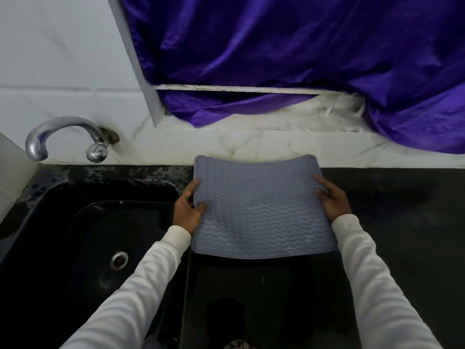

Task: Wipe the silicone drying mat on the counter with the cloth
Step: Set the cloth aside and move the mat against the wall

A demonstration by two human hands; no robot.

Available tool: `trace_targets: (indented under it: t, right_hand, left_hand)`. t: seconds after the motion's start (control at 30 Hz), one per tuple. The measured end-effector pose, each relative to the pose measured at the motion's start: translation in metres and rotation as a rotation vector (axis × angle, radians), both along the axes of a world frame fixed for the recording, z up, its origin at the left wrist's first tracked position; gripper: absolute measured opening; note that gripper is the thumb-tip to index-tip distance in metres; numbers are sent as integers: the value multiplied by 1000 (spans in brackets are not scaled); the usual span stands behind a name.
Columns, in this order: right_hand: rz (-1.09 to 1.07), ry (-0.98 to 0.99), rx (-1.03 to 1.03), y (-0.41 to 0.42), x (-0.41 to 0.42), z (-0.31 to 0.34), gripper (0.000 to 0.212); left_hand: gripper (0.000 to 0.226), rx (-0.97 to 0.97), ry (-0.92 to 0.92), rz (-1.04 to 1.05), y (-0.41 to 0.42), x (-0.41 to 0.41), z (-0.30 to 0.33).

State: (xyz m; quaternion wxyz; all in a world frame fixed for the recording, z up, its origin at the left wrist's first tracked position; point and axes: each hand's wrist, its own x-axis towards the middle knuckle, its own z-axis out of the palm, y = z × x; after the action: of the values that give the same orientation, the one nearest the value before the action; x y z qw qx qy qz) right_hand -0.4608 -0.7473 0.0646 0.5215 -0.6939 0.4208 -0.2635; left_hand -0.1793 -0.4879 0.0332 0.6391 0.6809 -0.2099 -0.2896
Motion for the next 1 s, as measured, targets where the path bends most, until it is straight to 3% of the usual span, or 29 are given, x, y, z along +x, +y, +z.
trace_targets:
  t: [0.43, 1.0]
  right_hand:
    - [-99, 109, 188, -37, 38, -65, 44]
    - [-26, 249, 103, -48, 29, -88, 44]
  left_hand:
    - [63, 291, 11, 7, -41, 49, -72]
    - [61, 433, -280, -122, -37, 43, -83]
